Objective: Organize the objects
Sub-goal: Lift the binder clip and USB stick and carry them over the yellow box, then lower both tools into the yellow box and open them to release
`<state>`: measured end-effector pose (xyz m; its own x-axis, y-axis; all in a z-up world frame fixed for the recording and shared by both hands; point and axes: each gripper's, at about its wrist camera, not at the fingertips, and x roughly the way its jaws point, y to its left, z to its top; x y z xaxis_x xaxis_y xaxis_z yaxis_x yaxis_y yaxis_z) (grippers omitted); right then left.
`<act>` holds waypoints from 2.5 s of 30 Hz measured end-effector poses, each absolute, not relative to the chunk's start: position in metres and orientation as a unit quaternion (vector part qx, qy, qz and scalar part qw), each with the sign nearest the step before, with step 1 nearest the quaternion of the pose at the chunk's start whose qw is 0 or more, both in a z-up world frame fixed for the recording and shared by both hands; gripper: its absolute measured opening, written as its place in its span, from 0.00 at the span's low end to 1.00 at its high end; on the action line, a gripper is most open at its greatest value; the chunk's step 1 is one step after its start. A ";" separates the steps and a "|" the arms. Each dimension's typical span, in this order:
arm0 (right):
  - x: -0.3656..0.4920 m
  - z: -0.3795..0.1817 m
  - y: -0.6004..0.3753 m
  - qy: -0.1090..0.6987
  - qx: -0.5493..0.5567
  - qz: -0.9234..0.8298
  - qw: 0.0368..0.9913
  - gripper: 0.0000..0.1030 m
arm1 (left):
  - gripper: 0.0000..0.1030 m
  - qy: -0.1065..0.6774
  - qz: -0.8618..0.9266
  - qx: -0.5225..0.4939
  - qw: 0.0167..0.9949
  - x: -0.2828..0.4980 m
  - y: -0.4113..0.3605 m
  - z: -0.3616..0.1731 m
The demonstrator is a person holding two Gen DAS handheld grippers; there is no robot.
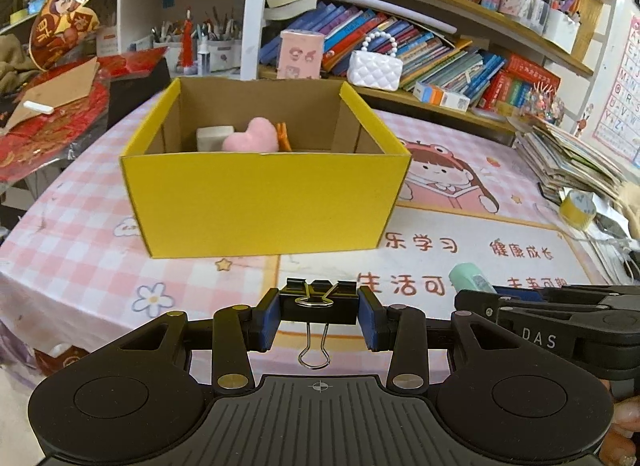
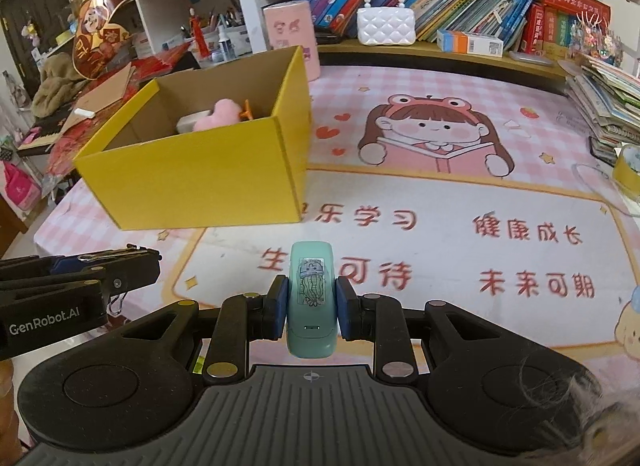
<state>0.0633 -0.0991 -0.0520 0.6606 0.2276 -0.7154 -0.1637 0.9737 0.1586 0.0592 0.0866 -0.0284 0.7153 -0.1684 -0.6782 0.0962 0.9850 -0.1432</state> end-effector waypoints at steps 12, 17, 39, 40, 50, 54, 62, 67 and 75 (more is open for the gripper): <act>0.047 -0.042 -0.058 0.374 0.029 0.125 0.918 0.22 | 0.38 0.346 -0.047 -0.056 0.936 0.035 0.128 -0.017; 0.051 -0.030 -0.047 0.364 0.028 0.139 0.921 0.22 | 0.38 0.323 -0.034 -0.068 0.943 0.037 0.143 -0.007; 0.172 0.006 -0.032 0.300 -0.019 0.182 0.936 0.22 | 0.38 0.256 0.016 -0.088 0.963 0.139 0.144 0.020; 0.180 0.004 -0.033 0.304 -0.022 0.183 0.935 0.22 | 0.38 0.259 0.018 -0.085 0.962 0.144 0.142 0.018; 0.226 -0.022 -0.029 0.326 -0.083 0.216 0.917 0.22 | 0.38 0.298 0.043 -0.046 0.952 0.183 0.125 -0.003; 0.242 -0.032 -0.024 0.337 -0.106 0.230 0.907 0.22 | 0.38 0.312 0.049 -0.036 0.948 0.194 0.121 -0.010; 0.260 -0.044 -0.015 0.340 -0.148 0.263 0.890 0.22 | 0.38 0.342 0.059 -0.019 0.938 0.209 0.116 -0.023; 0.265 -0.047 -0.008 0.338 -0.172 0.276 0.883 0.22 | 0.38 0.355 0.062 -0.016 0.933 0.215 0.116 -0.029; 0.264 -0.052 -0.003 0.329 -0.205 0.270 0.882 0.22 | 0.38 0.366 0.057 -0.014 0.929 0.216 0.116 -0.035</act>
<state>0.2642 -0.0028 -0.0517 0.6385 0.3410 -0.6899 -0.6101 0.7707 -0.1837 0.2161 0.1162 -0.0348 0.7253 0.0958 -0.6817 -0.1160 0.9931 0.0162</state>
